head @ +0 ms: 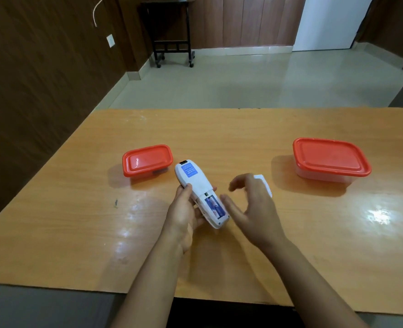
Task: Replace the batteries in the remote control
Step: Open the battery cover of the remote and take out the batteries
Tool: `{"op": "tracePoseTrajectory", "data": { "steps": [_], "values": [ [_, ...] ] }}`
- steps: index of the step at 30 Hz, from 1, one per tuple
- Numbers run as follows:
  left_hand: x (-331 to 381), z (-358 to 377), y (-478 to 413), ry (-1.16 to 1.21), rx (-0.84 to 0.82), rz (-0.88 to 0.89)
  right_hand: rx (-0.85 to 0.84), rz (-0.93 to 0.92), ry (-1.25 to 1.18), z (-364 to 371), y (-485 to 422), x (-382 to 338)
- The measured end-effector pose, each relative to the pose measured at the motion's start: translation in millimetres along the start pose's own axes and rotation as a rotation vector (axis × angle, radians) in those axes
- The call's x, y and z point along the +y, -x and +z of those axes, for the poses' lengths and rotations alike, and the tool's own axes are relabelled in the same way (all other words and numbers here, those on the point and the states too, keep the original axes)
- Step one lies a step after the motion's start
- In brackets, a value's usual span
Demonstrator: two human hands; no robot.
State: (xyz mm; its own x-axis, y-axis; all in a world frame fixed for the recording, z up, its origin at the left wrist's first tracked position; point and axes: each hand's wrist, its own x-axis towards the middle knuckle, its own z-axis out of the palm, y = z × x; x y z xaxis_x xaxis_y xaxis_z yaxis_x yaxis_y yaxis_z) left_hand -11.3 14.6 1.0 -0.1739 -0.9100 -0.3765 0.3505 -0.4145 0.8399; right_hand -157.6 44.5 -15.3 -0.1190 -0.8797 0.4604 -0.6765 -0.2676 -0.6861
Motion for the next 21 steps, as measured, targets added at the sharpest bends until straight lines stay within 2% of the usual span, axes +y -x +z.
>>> {"op": "tracePoseTrajectory", "data": {
  "steps": [4,12,21],
  "values": [
    [-5.1,6.9,3.5,-0.048,-0.059,-0.041,-0.088,-0.172,0.077,15.6,8.8,-8.9],
    [-10.4,10.5,4.1,-0.07,-0.11,-0.077,-0.015,-0.196,0.203,23.6,9.1,-6.3],
    [-10.9,9.7,5.8,-0.069,-0.121,-0.102,0.075,-0.225,0.158,26.7,9.9,-7.3]
  ]
}}
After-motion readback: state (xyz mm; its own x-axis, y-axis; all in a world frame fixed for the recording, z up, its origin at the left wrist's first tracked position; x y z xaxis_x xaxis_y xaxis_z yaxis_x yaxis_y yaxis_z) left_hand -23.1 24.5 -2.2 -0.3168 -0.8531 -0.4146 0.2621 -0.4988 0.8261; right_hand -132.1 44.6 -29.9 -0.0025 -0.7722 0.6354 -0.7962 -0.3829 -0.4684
